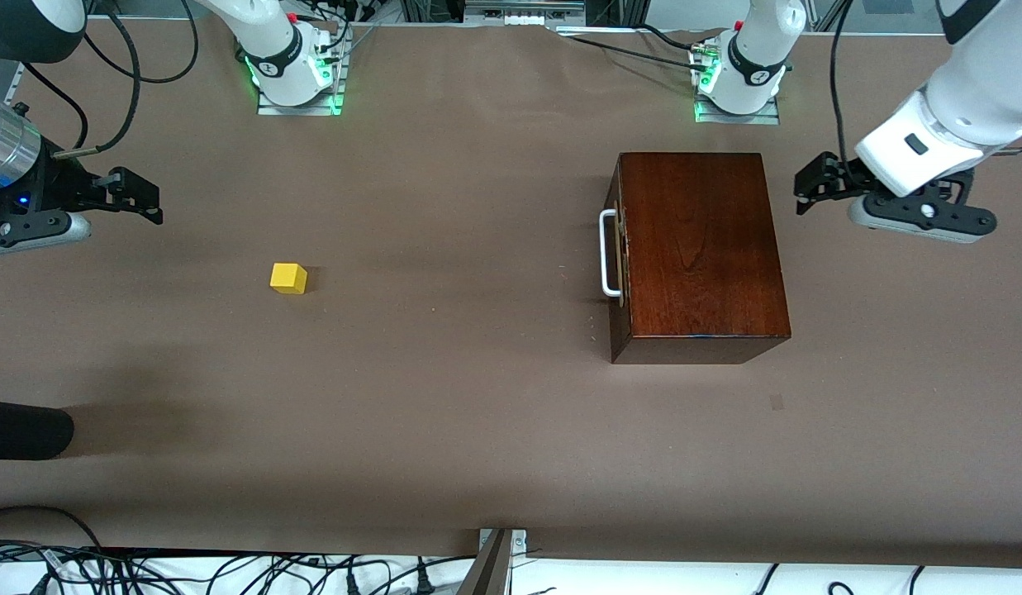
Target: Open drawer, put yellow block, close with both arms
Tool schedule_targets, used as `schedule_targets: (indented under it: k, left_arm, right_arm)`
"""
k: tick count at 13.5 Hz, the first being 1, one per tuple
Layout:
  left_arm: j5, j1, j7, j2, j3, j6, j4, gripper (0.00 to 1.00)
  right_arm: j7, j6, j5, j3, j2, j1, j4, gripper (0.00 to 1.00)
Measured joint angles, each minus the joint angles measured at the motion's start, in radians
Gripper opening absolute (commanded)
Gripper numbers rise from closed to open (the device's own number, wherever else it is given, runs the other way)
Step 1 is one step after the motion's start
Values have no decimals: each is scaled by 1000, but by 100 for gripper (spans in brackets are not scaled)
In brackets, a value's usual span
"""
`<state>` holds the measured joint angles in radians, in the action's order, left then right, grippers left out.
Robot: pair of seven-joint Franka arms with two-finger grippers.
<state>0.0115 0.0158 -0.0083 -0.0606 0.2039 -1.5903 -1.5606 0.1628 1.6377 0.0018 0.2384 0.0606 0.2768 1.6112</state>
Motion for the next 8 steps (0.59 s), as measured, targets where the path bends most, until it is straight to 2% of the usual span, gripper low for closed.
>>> schedule_targets:
  k: [4,6,8]
  left_arm:
    - [16,35,-173,-147,94,-1,76,100]
    - [16,103,-320,-226,104,-2,112,100]
    - [16,168,-409,-263,110,0,122,100]
  right_arm:
    - [0,0,0,0,0,0,-1,100]
    - [0,0,0,0,0,0,-1,100]
    - [0,0,0,0,0,0,-1,100]
